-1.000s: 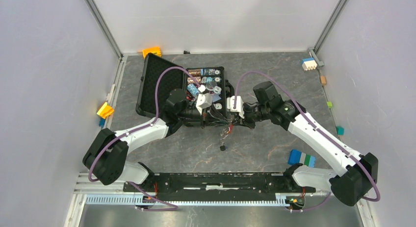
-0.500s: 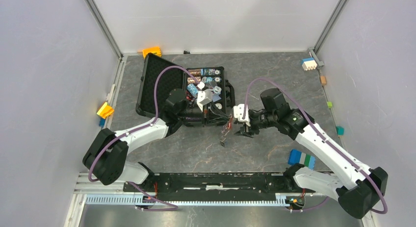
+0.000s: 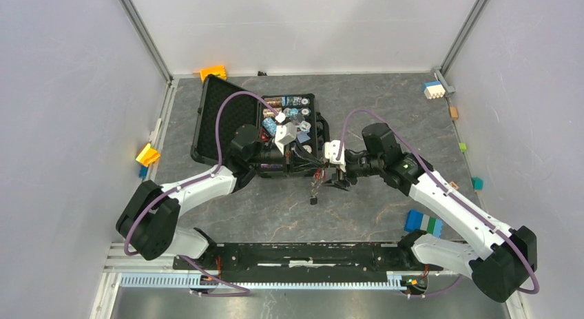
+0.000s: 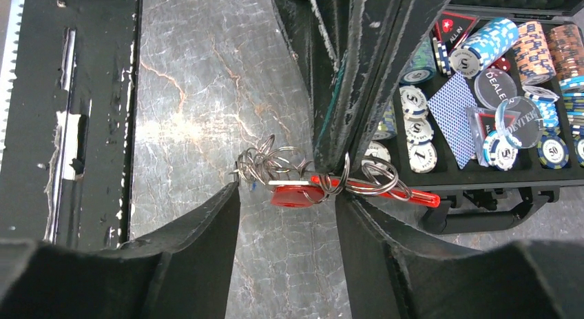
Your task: Put the keys on the keyring
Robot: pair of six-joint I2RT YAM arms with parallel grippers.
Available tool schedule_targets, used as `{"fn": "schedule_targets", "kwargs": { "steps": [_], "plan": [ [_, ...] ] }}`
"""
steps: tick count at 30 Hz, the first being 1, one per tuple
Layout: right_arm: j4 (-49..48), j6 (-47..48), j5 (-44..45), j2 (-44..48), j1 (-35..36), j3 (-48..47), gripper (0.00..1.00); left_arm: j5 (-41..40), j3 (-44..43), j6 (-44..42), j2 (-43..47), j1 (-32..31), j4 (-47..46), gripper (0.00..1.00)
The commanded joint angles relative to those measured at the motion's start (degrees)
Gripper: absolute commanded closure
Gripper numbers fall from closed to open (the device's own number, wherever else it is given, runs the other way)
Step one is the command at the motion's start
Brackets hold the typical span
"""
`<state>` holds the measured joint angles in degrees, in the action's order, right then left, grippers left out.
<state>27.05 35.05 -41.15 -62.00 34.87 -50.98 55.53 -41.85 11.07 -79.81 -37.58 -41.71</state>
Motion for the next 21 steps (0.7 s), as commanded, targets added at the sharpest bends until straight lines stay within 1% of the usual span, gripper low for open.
{"fn": "schedule_targets", "kwargs": {
  "steps": [1,6,9,12,21],
  "plan": [
    [-4.35,-2.24,-0.54,-0.27,0.15,-0.52,0.44,-0.51,-1.22,1.85,1.5,0.23,-3.84,0.98],
    [-4.65,-2.87,-0.29,-0.52,0.19,-0.61,0.57,-0.52,-1.24,1.72,1.59,0.21,-3.59,0.98],
    [-4.73,-3.06,0.52,-0.33,0.06,-0.61,0.68,-0.51,-1.14,1.2,1.72,0.22,-3.04,0.98],
    [-4.23,-2.97,1.44,-0.01,-0.22,-0.84,0.74,-0.35,-1.06,0.43,1.91,0.23,-2.33,0.98],
    [1.02,0.14,3.52,0.47,-0.9,-3.58,0.81,0.61,-0.97,-3.49,2.36,0.23,0.59,0.98]
  ]
}}
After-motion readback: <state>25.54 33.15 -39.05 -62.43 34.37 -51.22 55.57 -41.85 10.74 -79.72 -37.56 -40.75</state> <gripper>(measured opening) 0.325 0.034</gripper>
